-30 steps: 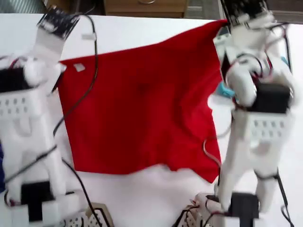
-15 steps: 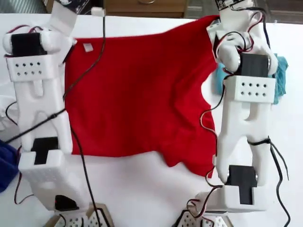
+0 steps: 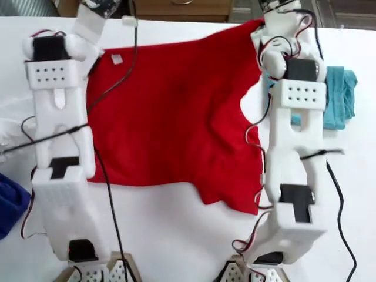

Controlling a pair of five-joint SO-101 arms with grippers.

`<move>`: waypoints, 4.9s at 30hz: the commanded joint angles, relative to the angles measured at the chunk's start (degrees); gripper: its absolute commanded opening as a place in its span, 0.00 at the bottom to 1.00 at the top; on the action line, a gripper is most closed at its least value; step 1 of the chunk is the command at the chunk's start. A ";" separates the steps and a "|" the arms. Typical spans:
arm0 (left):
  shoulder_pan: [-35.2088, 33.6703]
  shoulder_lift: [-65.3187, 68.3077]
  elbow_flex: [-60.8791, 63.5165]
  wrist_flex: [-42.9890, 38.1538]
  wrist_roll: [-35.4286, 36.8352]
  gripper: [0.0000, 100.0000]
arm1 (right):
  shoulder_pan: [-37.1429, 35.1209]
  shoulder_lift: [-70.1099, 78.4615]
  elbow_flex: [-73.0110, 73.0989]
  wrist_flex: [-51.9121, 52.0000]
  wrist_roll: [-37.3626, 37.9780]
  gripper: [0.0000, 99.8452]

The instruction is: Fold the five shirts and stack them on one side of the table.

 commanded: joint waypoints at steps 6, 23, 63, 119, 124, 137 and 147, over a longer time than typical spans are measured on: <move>0.09 7.91 -0.13 -1.93 -0.18 0.02 | 0.22 8.40 -0.44 2.24 0.00 0.02; 0.26 15.91 -0.84 5.98 -0.62 0.02 | -1.54 16.04 -0.79 7.52 0.00 0.02; 0.00 -47.82 81.63 0.88 -6.24 0.03 | 7.60 -52.79 63.74 26.95 12.75 0.02; -4.31 -22.51 69.58 -22.15 4.92 0.02 | -4.44 -13.49 30.68 22.99 3.16 0.02; -4.57 -15.56 63.34 -23.56 4.66 0.02 | -4.26 -0.66 21.54 24.66 2.73 0.02; -6.07 -0.09 39.96 -17.14 12.66 0.02 | 1.45 25.80 1.67 22.81 2.81 0.02; -7.47 1.14 27.21 0.53 12.31 0.02 | 7.08 31.16 -11.25 31.25 3.25 0.02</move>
